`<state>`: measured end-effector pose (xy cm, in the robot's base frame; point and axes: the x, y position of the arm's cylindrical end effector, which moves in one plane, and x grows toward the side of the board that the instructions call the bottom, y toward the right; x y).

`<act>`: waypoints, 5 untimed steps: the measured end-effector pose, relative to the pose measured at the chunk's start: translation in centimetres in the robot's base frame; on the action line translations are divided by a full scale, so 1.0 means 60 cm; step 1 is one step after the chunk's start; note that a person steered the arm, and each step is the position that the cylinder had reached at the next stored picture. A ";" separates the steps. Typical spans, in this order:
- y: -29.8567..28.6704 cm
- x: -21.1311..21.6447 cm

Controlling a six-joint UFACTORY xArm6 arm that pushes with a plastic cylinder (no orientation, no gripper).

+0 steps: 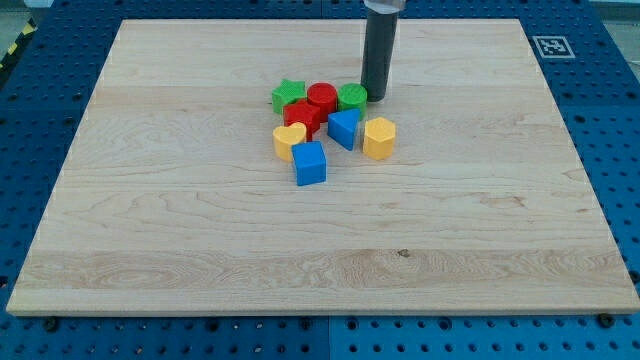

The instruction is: Move the green circle into the blue triangle

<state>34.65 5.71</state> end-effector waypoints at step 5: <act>-0.180 -0.059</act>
